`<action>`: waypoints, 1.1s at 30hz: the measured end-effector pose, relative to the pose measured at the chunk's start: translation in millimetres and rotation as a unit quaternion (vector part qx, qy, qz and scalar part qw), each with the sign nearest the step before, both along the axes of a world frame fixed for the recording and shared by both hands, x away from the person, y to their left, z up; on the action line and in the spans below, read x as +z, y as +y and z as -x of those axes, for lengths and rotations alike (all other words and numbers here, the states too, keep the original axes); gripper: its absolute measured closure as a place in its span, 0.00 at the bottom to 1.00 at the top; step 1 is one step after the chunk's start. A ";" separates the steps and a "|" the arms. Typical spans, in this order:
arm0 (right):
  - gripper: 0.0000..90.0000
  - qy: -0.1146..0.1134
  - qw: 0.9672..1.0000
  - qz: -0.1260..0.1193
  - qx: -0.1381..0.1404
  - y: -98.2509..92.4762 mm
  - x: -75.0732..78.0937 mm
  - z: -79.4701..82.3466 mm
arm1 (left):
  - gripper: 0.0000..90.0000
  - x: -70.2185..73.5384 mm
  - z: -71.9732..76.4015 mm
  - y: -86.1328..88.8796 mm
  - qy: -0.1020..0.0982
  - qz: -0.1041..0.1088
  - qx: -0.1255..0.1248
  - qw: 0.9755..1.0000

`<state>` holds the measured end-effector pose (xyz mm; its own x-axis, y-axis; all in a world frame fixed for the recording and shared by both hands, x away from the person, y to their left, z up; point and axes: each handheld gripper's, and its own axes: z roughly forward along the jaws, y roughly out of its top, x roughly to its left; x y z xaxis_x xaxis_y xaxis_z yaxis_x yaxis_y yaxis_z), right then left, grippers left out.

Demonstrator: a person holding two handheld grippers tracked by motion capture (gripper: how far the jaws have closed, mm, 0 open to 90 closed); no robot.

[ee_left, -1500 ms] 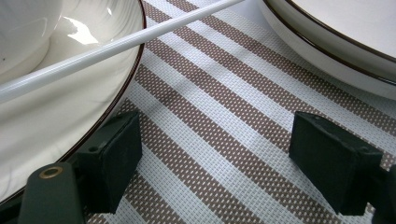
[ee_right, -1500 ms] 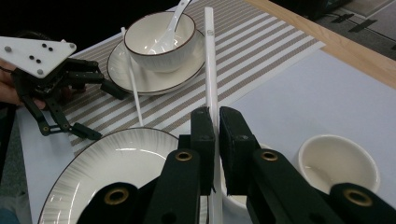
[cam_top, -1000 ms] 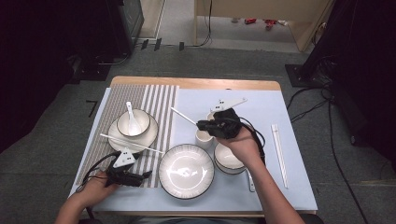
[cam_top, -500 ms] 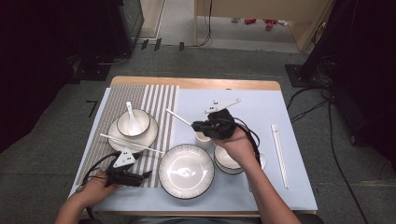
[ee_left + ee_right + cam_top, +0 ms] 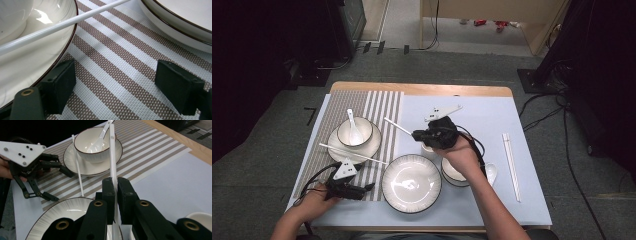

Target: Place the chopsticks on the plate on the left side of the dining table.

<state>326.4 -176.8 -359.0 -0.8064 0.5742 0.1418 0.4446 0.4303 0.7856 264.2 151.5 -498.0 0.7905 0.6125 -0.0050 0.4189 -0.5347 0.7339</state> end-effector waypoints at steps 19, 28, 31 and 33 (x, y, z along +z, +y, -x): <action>0.95 -0.002 1.000 -0.001 0.013 16.0 -1.6 -2.1 | 0.19 0.0 0.0 0.0 0.000 0.000 0.000 1.000; 0.95 -0.002 1.000 -0.002 0.019 24.6 -1.7 -3.4 | 0.19 0.0 0.0 -0.1 0.000 0.000 0.000 1.000; 0.95 -0.004 1.000 -0.003 0.022 28.0 -1.4 -3.5 | 0.19 -0.1 0.0 -0.1 0.000 0.001 0.000 1.000; 0.95 -0.002 1.000 -0.005 0.021 29.3 -1.2 -3.6 | 0.19 0.1 -0.2 0.2 0.000 -0.001 -0.001 1.000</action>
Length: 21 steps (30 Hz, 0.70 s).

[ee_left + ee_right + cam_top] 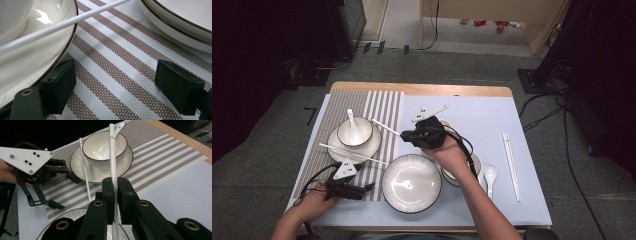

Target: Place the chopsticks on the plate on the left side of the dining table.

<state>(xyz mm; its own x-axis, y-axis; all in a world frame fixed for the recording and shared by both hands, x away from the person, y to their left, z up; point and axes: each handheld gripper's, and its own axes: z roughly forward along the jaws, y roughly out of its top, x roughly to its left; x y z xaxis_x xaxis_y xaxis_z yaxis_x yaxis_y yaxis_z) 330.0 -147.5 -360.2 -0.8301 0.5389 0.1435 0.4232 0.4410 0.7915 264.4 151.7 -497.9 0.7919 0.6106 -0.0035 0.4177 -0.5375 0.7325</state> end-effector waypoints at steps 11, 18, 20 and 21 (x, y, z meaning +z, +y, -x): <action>0.95 0.000 1.000 0.000 0.008 9.4 0.1 -2.1 | 0.19 0.0 0.0 0.0 0.000 0.000 0.000 1.000; 0.95 0.000 1.000 -0.004 0.015 16.3 -0.8 -5.1 | 0.19 0.0 0.0 0.0 0.000 0.000 0.000 1.000; 0.95 0.000 1.000 -0.003 0.016 17.3 -0.6 -5.4 | 0.19 0.0 0.0 0.0 0.000 0.000 0.000 1.000; 0.95 -0.001 1.000 -0.002 0.018 18.4 -0.5 -6.0 | 0.19 0.0 0.0 0.0 0.000 0.000 0.000 1.000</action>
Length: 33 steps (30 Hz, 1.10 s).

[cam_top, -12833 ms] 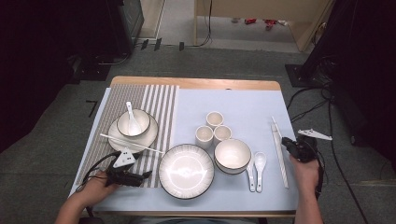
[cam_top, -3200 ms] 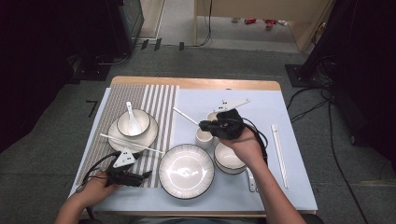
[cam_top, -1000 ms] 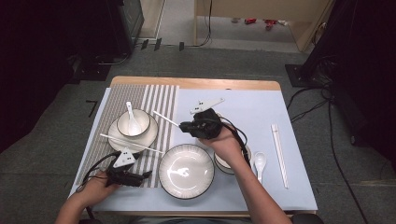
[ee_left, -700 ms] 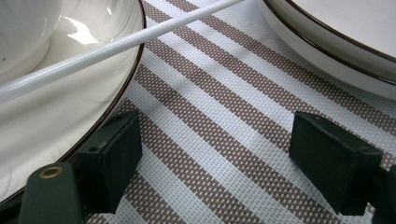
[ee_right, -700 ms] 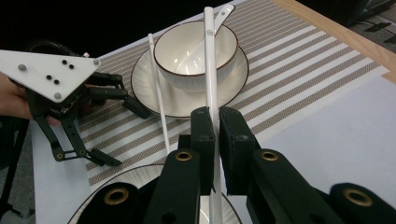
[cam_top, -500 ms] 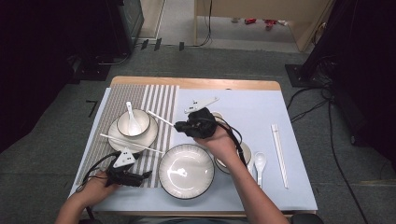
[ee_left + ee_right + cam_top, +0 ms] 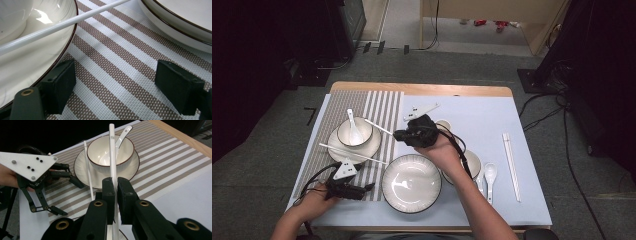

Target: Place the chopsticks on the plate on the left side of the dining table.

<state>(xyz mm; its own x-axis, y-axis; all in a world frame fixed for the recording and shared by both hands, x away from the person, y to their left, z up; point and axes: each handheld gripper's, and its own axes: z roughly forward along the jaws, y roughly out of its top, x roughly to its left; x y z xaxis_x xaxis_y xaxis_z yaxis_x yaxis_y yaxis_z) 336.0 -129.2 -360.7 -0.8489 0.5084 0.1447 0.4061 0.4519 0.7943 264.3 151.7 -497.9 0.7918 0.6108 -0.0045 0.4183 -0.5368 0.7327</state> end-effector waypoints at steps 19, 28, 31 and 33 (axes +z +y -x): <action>0.95 -0.002 1.000 0.005 0.017 18.3 -1.2 -5.2 | 0.19 0.0 0.0 0.1 0.000 0.000 0.000 1.000; 0.95 -0.001 1.000 0.008 0.024 28.8 -2.9 -6.7 | 0.19 0.2 -0.2 0.3 0.000 -0.002 -0.002 1.000; 0.95 -0.003 1.000 0.009 0.028 33.3 -3.4 -7.1 | 0.19 0.1 -0.1 0.2 0.000 -0.001 -0.001 1.000; 0.95 -0.004 1.000 0.009 0.029 34.0 -3.5 -7.3 | 0.19 0.1 -0.1 0.2 0.000 -0.001 -0.001 1.000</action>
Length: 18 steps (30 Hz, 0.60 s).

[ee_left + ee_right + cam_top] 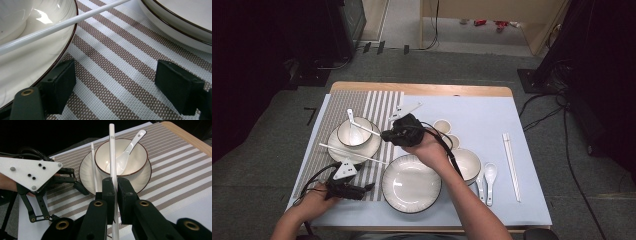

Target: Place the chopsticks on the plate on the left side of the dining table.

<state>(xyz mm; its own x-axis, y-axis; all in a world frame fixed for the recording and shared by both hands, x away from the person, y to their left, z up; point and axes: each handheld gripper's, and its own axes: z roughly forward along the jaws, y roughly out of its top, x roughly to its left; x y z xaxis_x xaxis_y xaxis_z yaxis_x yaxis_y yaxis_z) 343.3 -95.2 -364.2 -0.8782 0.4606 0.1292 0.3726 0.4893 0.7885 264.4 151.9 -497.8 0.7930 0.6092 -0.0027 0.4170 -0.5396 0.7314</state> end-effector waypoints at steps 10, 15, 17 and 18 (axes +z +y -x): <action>0.95 0.000 1.000 0.005 0.011 9.4 -0.8 -3.0 | 0.19 0.0 -0.1 0.0 0.000 0.000 0.000 1.000; 0.95 -0.001 1.000 0.008 0.016 16.8 -1.8 -4.6 | 0.19 0.0 0.0 0.0 0.000 0.000 0.000 1.000; 0.95 0.000 1.000 0.009 0.019 19.2 -2.6 -4.8 | 0.19 0.0 -0.1 0.0 0.000 0.000 0.000 1.000; 0.95 0.001 1.000 0.009 0.019 20.4 -2.8 -4.8 | 0.19 0.1 -0.1 0.1 0.000 -0.001 0.000 1.000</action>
